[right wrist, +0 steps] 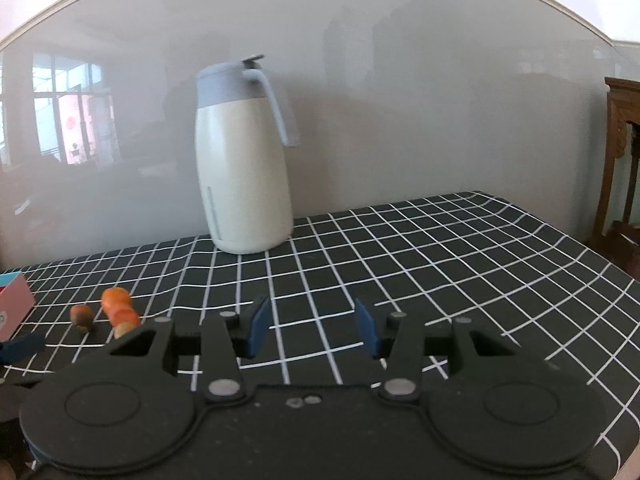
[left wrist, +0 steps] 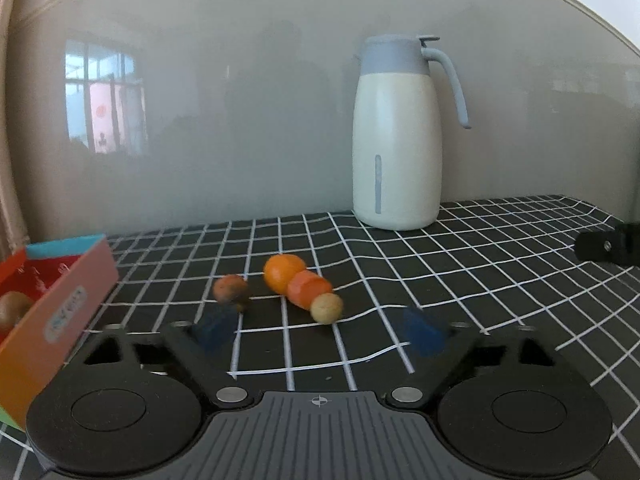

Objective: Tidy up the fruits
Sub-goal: 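Grasp the small tan round fruit with the left gripper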

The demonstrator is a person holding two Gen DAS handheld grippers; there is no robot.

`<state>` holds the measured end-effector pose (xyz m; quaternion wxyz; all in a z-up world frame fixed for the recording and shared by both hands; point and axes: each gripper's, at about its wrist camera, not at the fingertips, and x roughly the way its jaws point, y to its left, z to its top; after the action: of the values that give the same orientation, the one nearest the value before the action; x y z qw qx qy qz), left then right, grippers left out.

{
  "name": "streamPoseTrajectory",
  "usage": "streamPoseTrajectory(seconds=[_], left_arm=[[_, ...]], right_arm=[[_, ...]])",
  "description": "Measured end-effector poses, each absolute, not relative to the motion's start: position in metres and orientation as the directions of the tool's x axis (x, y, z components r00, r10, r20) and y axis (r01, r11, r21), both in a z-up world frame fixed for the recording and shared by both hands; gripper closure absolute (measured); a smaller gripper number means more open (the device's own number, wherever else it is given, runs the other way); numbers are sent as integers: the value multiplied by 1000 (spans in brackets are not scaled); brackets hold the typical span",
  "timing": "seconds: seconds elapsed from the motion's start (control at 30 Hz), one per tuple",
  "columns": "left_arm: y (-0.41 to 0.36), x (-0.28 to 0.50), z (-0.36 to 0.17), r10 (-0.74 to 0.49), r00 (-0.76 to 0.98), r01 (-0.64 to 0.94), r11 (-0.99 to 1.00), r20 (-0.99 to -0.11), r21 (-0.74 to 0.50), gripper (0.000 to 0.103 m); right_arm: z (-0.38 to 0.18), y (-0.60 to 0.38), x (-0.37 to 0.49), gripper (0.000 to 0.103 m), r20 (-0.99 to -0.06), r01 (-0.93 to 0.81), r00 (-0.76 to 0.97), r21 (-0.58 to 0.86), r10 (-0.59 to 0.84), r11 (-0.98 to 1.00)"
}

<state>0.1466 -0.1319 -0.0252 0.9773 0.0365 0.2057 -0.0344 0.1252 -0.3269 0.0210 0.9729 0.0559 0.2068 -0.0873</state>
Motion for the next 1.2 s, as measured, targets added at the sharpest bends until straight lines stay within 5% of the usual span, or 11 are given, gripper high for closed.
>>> streamPoseTrajectory(seconds=[0.27, 0.43, 0.9, 1.0, 1.13, 1.2], left_arm=[[-136, 181, -35, -20, 886, 31, 999, -462, 17, 19], [-142, 198, -39, -45, 870, 46, 999, -490, -9, 37], [-150, 216, -42, 14, 852, -4, 1000, -524, 20, 39], [-147, 227, -45, 4, 826, -12, 1000, -563, -11, 58], [-148, 234, -49, -4, 815, -12, 1000, -580, -24, 63], [-150, 234, -50, -12, 816, 1, 1000, -579, -20, 78]], right_arm=[[12, -341, 138, 58, -436, 214, 887, 90, -154, 973], [9, -351, 142, 58, -443, 233, 882, 110, -163, 966], [6, -344, 147, 57, -445, 214, 884, 120, -141, 969], [5, -340, 150, 57, -450, 207, 883, 116, -135, 971], [3, -340, 151, 57, -453, 208, 881, 109, -138, 972], [4, -342, 150, 57, -452, 213, 881, 112, -141, 971]])
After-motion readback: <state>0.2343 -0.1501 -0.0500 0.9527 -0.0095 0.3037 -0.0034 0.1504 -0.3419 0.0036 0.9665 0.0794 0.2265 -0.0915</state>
